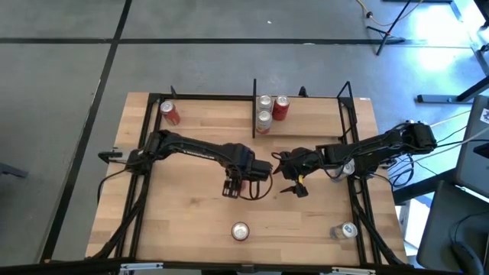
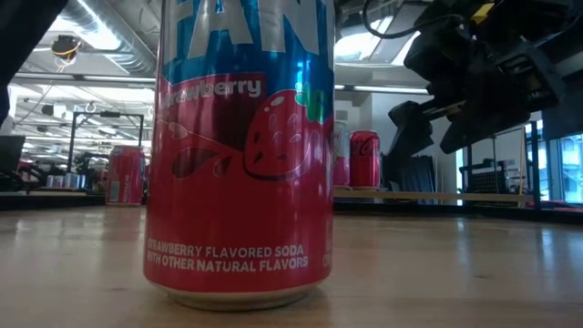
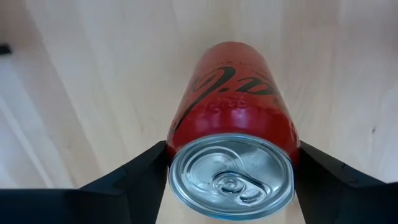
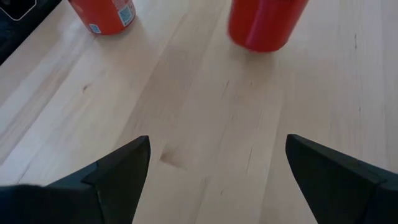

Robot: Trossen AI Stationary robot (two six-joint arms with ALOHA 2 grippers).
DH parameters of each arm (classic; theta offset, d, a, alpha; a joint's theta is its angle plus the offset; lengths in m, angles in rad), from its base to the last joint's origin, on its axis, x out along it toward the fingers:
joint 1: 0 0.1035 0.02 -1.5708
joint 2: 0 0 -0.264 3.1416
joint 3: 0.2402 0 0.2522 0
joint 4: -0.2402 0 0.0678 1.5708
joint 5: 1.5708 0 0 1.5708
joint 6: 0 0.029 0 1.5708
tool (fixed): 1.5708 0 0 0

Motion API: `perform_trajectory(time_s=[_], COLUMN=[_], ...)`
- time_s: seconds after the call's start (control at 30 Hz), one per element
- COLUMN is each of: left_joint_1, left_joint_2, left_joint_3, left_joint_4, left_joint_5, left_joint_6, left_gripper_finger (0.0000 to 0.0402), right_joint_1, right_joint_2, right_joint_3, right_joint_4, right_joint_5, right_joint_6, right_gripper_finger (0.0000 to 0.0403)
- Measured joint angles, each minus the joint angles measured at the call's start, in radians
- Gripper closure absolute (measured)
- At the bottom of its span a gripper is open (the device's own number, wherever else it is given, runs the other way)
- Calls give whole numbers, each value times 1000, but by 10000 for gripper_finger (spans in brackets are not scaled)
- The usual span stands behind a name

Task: Place canned beverage on shelf
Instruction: Put the red black soda can on the shelf aligned with the other red black soda can

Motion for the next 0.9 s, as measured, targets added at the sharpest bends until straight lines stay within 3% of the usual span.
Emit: perform_trajectory(time_s=[0.27, 0.9], left_joint_1=[-13, -29], left_joint_2=[-2, -3], left_joint_3=[0, -33], left_joint_4=[55, 140], left_joint_5=[-1, -33], left_joint_6=[-2, 16], left_gripper_finger=[104, 99], right_joint_1=[0, 0], right_joint_2=[0, 0], right_joint_3=[0, 0], right_joint_4=[1, 1], right_joint_5=[0, 0], right_joint_6=[2, 3], right_gripper_finger=[46, 46])
